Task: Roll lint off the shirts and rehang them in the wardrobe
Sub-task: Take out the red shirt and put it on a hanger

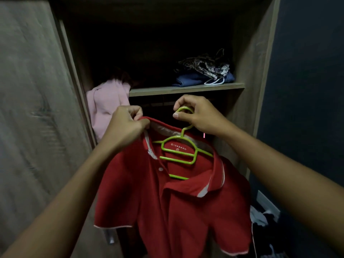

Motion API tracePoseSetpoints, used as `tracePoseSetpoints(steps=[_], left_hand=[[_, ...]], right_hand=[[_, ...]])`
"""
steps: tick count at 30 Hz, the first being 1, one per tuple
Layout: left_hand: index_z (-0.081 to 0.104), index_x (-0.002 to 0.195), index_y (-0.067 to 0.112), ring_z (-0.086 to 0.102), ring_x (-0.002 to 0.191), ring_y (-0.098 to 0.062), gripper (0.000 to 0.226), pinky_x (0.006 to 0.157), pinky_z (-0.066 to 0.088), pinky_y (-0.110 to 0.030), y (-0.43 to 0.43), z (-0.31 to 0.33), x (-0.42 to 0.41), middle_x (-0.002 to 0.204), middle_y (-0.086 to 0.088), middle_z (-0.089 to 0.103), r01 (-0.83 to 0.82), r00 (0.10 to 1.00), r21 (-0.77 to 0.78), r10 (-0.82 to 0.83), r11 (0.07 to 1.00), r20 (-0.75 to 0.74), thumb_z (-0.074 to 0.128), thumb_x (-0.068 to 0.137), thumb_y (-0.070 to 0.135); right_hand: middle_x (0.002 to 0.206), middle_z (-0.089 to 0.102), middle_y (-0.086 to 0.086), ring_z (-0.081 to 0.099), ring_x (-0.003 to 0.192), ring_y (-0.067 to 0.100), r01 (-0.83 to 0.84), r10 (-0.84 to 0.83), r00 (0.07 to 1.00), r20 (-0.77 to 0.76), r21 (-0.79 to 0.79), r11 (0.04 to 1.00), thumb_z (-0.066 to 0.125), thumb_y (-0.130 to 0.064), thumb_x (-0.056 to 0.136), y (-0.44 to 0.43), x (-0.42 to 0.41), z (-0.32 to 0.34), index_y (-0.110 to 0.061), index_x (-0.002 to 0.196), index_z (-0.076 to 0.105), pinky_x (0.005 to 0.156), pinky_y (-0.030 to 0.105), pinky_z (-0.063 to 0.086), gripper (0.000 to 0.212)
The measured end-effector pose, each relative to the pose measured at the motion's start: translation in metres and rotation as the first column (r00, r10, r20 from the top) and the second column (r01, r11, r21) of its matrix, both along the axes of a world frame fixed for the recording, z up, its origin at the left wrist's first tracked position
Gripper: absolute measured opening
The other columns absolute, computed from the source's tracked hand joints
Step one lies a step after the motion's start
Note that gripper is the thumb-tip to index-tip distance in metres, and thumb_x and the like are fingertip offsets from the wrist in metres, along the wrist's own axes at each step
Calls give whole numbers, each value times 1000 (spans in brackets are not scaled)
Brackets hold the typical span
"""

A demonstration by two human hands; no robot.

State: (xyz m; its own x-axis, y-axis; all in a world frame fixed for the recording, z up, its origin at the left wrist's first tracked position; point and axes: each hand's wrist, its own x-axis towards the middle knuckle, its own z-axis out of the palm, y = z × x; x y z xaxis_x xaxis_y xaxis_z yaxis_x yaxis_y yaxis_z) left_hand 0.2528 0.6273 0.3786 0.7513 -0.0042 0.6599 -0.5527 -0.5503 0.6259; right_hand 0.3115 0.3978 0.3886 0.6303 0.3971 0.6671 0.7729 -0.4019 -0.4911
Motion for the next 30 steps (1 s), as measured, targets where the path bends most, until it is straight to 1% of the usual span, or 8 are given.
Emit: tracePoseSetpoints(steps=[5, 9, 15, 18, 22, 25, 28, 30], left_hand=[[28, 55, 20, 31, 47, -11, 33, 54, 31, -29, -7, -1, -9, 47, 5, 30, 8, 1000, 57, -7, 998, -20, 60, 63, 18], [35, 52, 13, 39, 40, -6, 42, 47, 36, -31, -10, -6, -14, 43, 5, 38, 147, 981, 293, -101, 945, -164, 65, 79, 23], [52, 74, 23, 47, 58, -3, 35, 54, 37, -22, -2, -19, 4, 66, 9, 51, -181, 951, 436, 44, 882, 306, 62, 83, 56], [62, 105, 23, 58, 77, -5, 52, 67, 48, -26, -5, -36, 21, 91, 7, 61, -35, 999, 556, 15, 831, 41, 53, 83, 69], [54, 79, 31, 52, 60, 3, 25, 58, 35, -18, -16, -56, 32, 67, 10, 53, 80, 995, 541, -97, 837, 2, 54, 97, 49], [50, 78, 32, 55, 65, 0, 27, 63, 42, -21, -10, -60, 38, 69, 9, 53, 68, 997, 504, -79, 861, 1, 53, 98, 50], [55, 86, 18, 61, 73, -18, 48, 70, 50, -45, 4, -65, 44, 77, -1, 60, 37, 999, 458, -22, 888, -38, 42, 92, 64], [55, 87, 16, 60, 73, -18, 53, 70, 48, -43, 11, -67, 48, 78, -1, 60, 33, 999, 422, -13, 906, -50, 41, 89, 67]], right_hand=[[78, 74, 3, 68, 54, 18, -37, 60, 988, -140, 161, 986, 82, -13, 80, 0, -2, 3, -9, 94, 67, 47, 28, 52, 21], [84, 75, 12, 69, 55, 21, -30, 77, 983, -166, 271, 962, 79, -11, 83, -5, -7, 10, -5, 95, 67, 41, 27, 52, 18], [84, 74, 14, 68, 56, 24, -87, 132, 983, -131, 304, 949, 75, -9, 86, -10, -17, 11, -1, 96, 66, 46, 35, 57, 15], [78, 73, 10, 65, 54, 22, -72, 117, 984, -131, 307, 949, 75, -11, 87, -10, -19, 6, -4, 93, 67, 50, 39, 60, 12], [84, 72, 13, 68, 62, 24, -63, 120, 978, -169, 312, 948, 73, -11, 89, -21, -18, 6, -4, 97, 68, 53, 38, 61, 12], [96, 73, 6, 72, 83, 19, -18, 49, 986, -157, 193, 981, 70, -24, 92, -42, -12, 2, -14, 108, 69, 62, 36, 62, 19], [102, 71, -5, 68, 94, 12, 135, -161, 978, -131, -186, 973, 64, -55, 86, -77, 0, -5, -25, 115, 69, 84, 38, 58, 42], [99, 73, -7, 68, 94, 13, 82, -213, 949, -232, -469, 880, 57, -65, 85, -97, 2, -11, -28, 106, 72, 90, 43, 55, 45]])
